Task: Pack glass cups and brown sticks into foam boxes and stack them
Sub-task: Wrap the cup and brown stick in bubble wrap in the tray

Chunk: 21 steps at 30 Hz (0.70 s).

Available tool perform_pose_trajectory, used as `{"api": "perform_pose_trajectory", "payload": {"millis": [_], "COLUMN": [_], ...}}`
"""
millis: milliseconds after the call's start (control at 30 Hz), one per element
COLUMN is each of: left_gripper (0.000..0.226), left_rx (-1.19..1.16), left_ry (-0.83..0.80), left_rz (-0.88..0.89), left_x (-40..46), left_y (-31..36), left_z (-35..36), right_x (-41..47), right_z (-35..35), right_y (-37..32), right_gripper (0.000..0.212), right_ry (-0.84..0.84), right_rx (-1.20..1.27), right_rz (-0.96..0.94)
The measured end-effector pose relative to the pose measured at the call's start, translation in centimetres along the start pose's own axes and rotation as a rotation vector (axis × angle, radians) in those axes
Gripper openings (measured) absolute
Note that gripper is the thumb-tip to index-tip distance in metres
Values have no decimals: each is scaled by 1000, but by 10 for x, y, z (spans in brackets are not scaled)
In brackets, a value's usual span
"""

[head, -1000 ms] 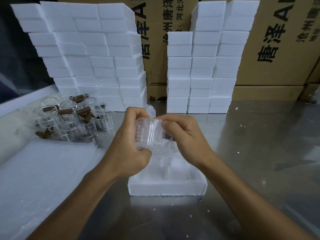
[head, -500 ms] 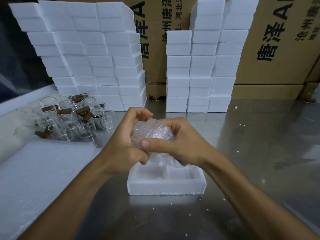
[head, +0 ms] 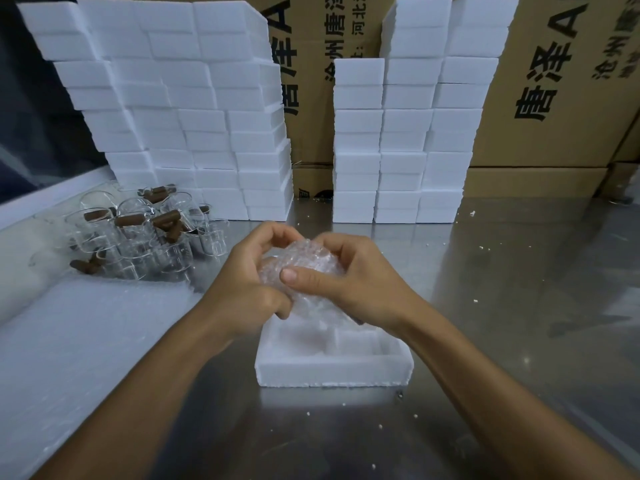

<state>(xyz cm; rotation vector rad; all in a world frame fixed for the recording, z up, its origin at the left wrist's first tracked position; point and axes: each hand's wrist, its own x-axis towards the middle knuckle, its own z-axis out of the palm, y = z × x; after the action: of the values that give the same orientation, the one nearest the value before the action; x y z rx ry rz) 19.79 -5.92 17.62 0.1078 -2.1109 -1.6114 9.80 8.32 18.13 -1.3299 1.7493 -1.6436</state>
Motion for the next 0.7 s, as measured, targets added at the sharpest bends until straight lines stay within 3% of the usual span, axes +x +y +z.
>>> {"api": "perform_pose_trajectory", "payload": {"millis": [133, 200, 333, 500, 633, 700], "left_gripper": [65, 66, 64, 41, 41, 43], "left_rx": [-49, -99, -194, -624, -582, -549], "left_ry": [153, 195, 105, -24, -10, -22], "left_rz": [-23, -32, -57, -183, -239, -237], "left_x": [3, 4, 3, 1, 1, 0], "left_y": [-3, -6, -4, 6, 4, 4], "left_z": [-9, -12, -12, -20, -18, -16], "right_x": [2, 2, 2, 3, 3, 5], "right_z": [0, 2, 0, -14, -18, -19], "right_y": [4, 6, 7, 5, 7, 9], "right_gripper": [63, 73, 56, 42, 22, 44], "right_ry": [-6, 38, 147, 99, -6, -29], "right_rx": [-140, -296, -298, -45, 98, 134], "right_rz": [-42, -54, -67, -15, 20, 60]}}
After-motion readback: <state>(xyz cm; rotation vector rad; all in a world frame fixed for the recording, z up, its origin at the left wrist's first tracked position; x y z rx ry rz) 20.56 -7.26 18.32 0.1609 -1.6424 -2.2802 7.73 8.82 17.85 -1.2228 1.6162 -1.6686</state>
